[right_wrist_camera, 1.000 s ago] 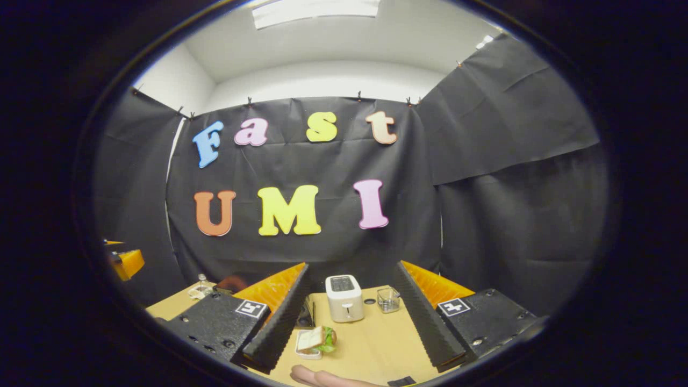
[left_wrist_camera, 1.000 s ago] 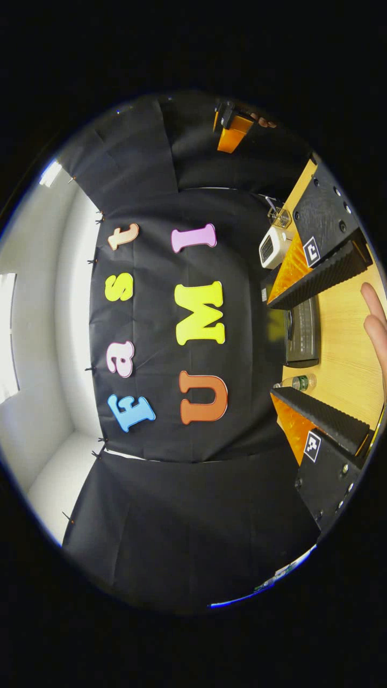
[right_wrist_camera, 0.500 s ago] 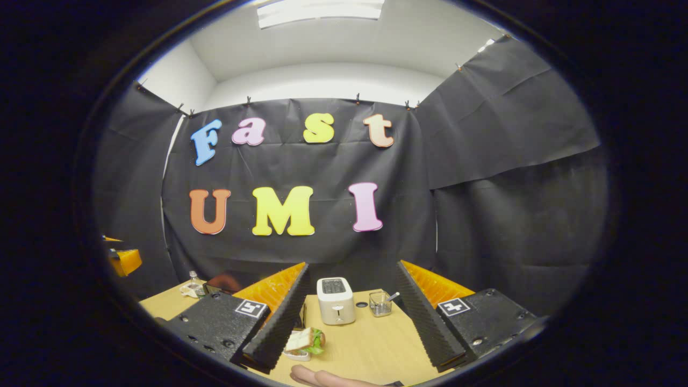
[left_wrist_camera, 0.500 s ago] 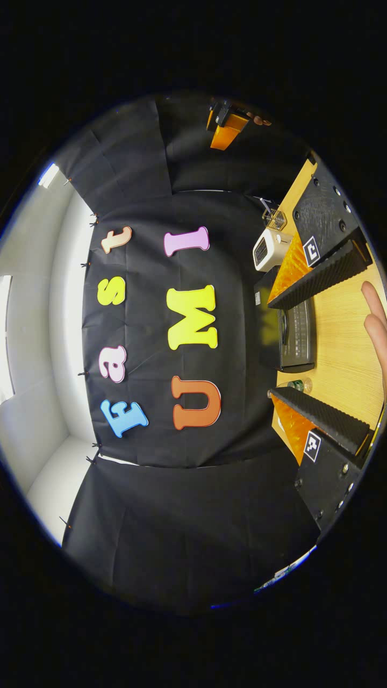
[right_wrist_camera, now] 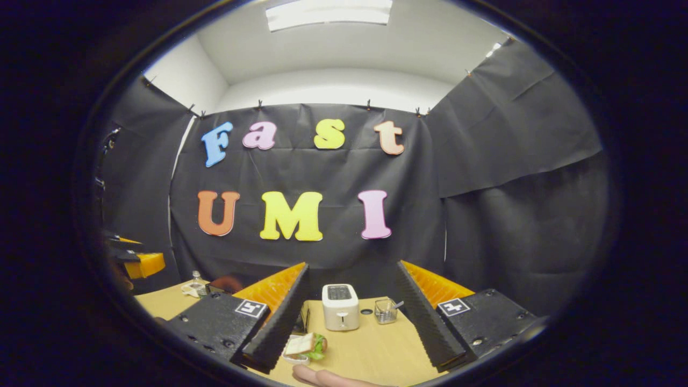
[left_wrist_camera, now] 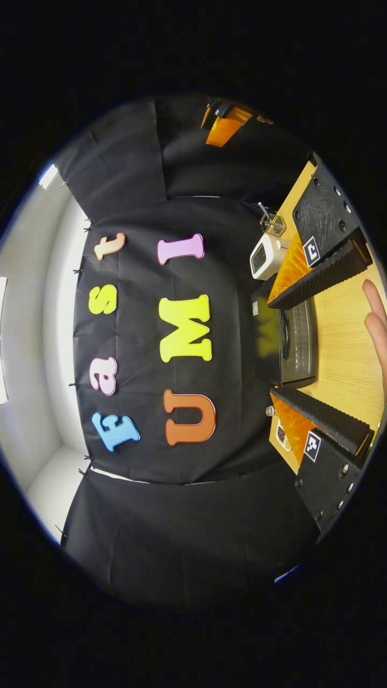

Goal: Open the electric oven with the left hand, put the food in, and close the electric oven.

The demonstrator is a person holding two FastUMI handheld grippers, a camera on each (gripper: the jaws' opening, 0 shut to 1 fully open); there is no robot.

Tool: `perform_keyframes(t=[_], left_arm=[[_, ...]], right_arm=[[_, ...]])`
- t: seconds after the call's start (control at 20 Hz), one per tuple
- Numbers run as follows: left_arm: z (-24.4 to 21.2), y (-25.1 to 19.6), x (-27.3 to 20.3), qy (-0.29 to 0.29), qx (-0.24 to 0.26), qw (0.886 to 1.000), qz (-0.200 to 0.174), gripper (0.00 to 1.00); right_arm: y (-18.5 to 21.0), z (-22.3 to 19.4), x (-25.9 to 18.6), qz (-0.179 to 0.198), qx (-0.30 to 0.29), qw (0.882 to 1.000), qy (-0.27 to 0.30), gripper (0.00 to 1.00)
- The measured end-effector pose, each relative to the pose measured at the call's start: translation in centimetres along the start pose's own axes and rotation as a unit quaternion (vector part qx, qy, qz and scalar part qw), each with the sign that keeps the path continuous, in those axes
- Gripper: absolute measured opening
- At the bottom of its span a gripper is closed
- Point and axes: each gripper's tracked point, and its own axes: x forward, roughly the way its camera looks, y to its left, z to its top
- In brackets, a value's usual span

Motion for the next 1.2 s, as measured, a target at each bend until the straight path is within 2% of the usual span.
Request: perform_keyframes(t=[0.05,0.1,0.15,0.2,0.25,0.55,1.1,1.15,1.2], left_arm=[[-0.4,-0.1,1.0,0.007,0.003,1.0,0.0,0.95],[-0.8,-0.2,2.1,0.015,0.006,1.0,-0.001,0.95],[-1.1,-0.4,3.2,0.021,0.006,1.0,-0.002,0.95],[-1.6,-0.6,4.3,0.03,0.005,1.0,-0.003,0.95],[-2.3,-0.9,5.5,0.041,0.004,0.999,-0.005,0.95],[-6.0,-2.0,12.4,0.103,0.014,0.994,-0.025,0.95],[-13.4,-3.5,22.0,0.205,-0.016,0.978,-0.029,0.96],[-13.7,-3.4,22.3,0.208,-0.017,0.978,-0.024,0.96],[-13.9,-3.3,22.7,0.207,-0.015,0.978,-0.026,0.96]], right_arm=[[0.2,0.2,0.2,0.002,-0.001,1.0,-0.002,0.9],[0.3,0.2,0.5,0.005,-0.002,1.0,-0.002,1.0],[0.5,0.3,1.0,0.007,-0.004,1.0,-0.003,1.0],[0.4,0.4,1.4,0.006,-0.005,1.0,-0.004,0.9],[0.5,0.5,1.8,0.007,-0.005,1.0,-0.006,1.0],[0.8,-0.3,4.4,0.016,-0.006,1.0,0.003,1.0],[-1.2,-3.3,8.4,0.017,0.003,0.999,0.032,1.0],[-1.0,-3.6,8.7,0.021,-0.001,0.999,0.035,0.91],[-1.0,-4.0,9.2,0.02,-0.01,0.999,0.038,1.0]])
